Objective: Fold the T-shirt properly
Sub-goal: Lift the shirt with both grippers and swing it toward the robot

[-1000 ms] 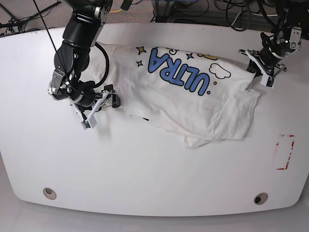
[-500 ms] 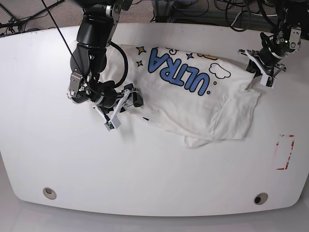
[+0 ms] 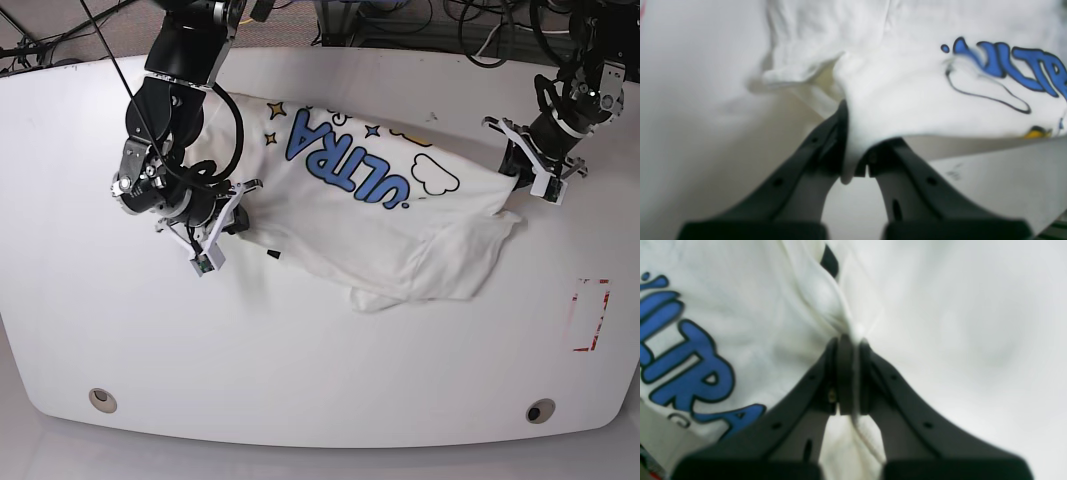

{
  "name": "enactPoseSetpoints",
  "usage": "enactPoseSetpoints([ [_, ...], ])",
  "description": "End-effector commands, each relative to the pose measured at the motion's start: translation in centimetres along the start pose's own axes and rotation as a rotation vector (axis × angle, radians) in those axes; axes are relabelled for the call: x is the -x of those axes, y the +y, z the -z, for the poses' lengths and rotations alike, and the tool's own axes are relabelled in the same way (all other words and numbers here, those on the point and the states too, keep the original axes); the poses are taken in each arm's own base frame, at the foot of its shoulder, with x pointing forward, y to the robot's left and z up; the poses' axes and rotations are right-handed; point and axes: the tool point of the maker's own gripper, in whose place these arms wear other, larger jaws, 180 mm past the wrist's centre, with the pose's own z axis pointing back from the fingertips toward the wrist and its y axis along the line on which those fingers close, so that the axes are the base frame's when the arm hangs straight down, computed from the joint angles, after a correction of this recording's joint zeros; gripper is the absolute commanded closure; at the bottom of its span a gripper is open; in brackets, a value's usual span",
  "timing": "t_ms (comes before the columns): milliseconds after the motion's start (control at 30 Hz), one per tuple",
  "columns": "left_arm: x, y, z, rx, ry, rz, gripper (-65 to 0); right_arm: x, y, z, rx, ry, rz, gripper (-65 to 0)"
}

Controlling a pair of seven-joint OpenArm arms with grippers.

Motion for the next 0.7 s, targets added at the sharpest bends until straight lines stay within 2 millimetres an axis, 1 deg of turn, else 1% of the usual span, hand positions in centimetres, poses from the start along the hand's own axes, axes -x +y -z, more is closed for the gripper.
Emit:
enactPoseSetpoints([
  [0,-3.7,-0.4,-0.4,0.012,-0.097,0.050,0.0,-4.2,-0.3,-2.6,0.052,-0.125,-0.076,0.0],
  [33,-4.5,-0.5,-0.3,0.015,-0.116,0.060,0.0,-5.0,-0.4,-3.3,0.069,-0.147,-0.094,0.0],
  [100,-5.7,-0.4,-0.2,0.014,-0.138,0.074,0.0,-6.0,-1.2,-4.7,0.112,-0.171,-0.135,0.0],
  [133,-6.6,-0.2,0.0,0.013,-0.150,0.084,0.0,-7.2,-1.7,-5.5,0.138,-0.197,-0.161,0.0],
  [167,-7.4,-0.1,0.2,0.011,-0.160,0.093,0.0,-8.0,-2.1,-6.0,0.153,-0.212,-0.176,0.0],
  [233,-9.8,0.8,0.4,-0.007,-0.195,0.128,0.0,-9.9,-3.4,-7.2,0.193,-0.242,-0.210,0.0],
  [300,-11.4,1.5,0.4,-0.021,-0.210,0.161,0.0,-11.5,-4.3,-8.3,0.225,-0.268,-0.236,0.0],
  [367,-13.6,1.7,0.7,-0.022,-0.234,0.207,0.0,-13.6,-5.4,-9.6,0.264,-0.301,-0.269,0.0],
  [433,-15.8,1.8,0.8,-0.023,-0.255,0.253,0.0,-15.4,-5.7,-10.3,0.278,-0.320,-0.307,0.0],
  [467,-16.8,1.9,0.8,-0.027,-0.259,0.282,0.0,-16.6,-5.9,-10.9,0.293,-0.329,-0.343,0.0],
  [500,-17.4,2.0,0.8,-0.032,-0.262,0.296,0.0,-17.2,-6.0,-11.2,0.302,-0.332,-0.362,0.0],
  [567,-19.6,2.1,0.7,-0.042,-0.285,0.331,0.0,-19.0,-6.1,-12.2,0.325,-0.348,-0.412,0.0],
  [667,-22.3,2.2,0.4,-0.059,-0.317,0.370,0.0,-21.4,-5.6,-13.3,0.341,-0.385,-0.463,0.0],
])
